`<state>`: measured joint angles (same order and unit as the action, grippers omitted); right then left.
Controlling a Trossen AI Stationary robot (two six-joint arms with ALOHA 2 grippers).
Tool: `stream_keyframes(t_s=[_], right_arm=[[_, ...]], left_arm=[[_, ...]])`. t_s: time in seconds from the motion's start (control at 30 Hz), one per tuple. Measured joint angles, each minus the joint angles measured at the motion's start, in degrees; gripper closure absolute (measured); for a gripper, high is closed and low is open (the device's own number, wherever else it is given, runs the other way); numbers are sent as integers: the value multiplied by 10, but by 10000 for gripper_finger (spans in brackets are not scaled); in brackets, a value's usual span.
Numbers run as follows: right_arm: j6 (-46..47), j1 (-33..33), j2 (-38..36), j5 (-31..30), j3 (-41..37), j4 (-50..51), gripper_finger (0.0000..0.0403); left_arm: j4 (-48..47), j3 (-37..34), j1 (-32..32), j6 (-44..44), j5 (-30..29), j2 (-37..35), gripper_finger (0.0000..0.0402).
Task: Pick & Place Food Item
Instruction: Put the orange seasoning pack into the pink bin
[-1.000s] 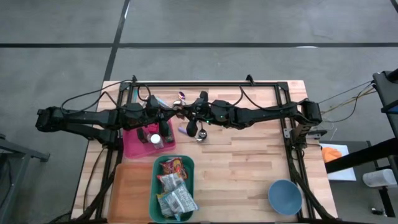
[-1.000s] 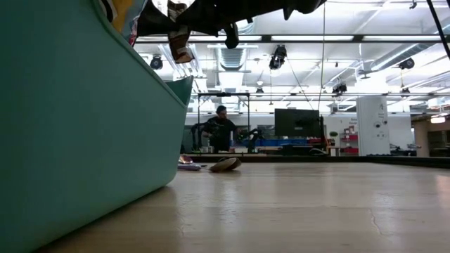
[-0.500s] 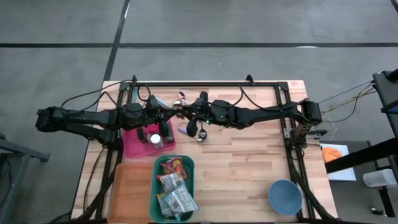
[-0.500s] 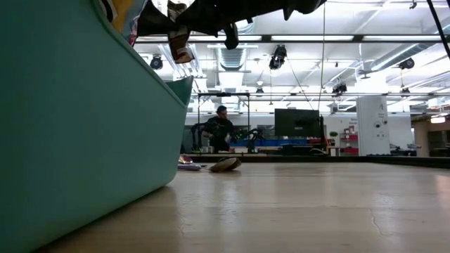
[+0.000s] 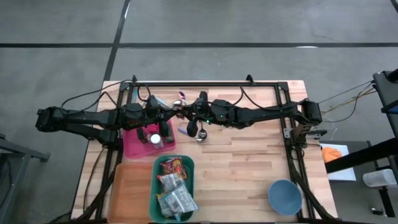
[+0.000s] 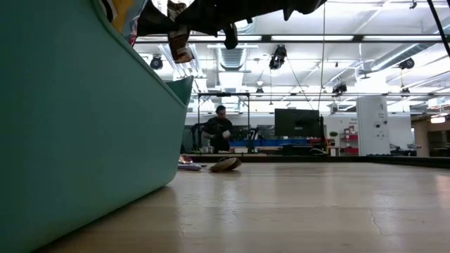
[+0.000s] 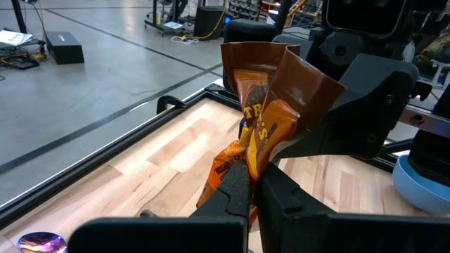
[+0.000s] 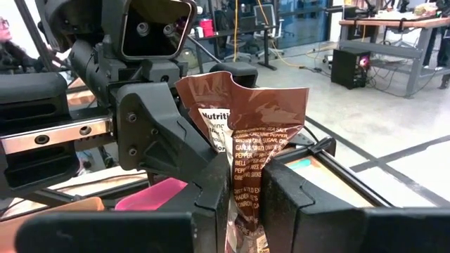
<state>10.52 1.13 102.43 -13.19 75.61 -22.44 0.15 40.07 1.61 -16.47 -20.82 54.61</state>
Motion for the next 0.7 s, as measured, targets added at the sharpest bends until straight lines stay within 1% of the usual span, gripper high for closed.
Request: stream_keyframes(t_s=[0.53,0.7], right_arm=[[1,0,0,3,0,10,344],[27,0,0,0,0,11,344]], left_arm=[[-2,0,0,0,1,0,401],[-2,0,0,0,1,0,401]])
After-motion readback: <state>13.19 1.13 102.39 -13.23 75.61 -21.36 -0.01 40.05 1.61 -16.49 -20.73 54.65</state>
